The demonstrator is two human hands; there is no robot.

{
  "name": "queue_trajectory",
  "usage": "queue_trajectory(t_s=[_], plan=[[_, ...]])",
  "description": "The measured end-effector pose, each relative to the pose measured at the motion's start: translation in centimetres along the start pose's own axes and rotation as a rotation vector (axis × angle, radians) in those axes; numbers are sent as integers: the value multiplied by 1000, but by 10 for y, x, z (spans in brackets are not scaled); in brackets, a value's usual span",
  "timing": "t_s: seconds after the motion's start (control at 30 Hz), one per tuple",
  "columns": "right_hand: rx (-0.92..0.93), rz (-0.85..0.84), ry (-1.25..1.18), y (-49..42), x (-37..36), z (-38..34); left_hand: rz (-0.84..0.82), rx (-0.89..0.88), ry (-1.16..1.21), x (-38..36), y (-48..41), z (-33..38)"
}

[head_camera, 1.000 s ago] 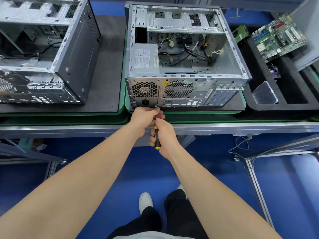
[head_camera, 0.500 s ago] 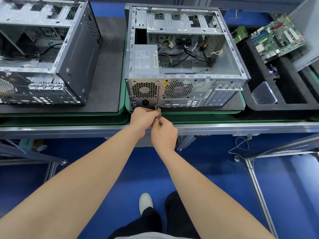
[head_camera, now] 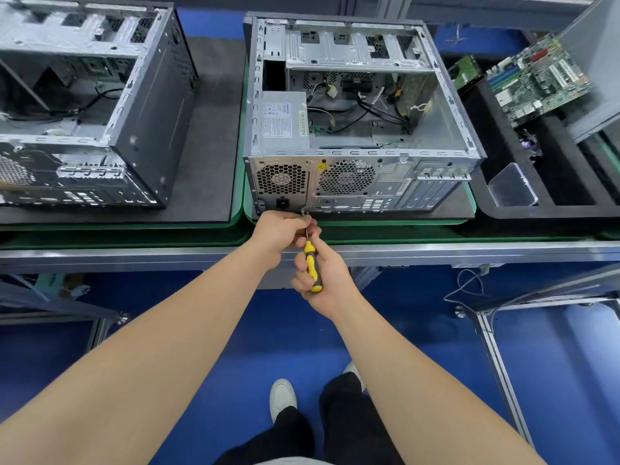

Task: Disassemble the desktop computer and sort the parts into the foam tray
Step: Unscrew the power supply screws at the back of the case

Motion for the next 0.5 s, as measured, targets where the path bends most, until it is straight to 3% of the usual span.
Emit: queue_trajectory(t_s=[0.17,0.33,0.5], plan=[[-33,-57,-83,-1,-3,1,-8,-1,15,0,-1,-2],[89,97,109,-6,2,-5,17,-5,-5,-1,-2,-3],[323,269,460,-2,2,-13,38,-15,-45,-1,-2,-3]])
Point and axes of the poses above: each hand's wrist, its own y-axis away from the middle knuckle, its own x-axis out of the back of the hand, z = x × y, the point moved 5 cm from there along -y, towards the middle knuckle, and after that the axes turned 11 degrees about z, right-handed, at the moved point
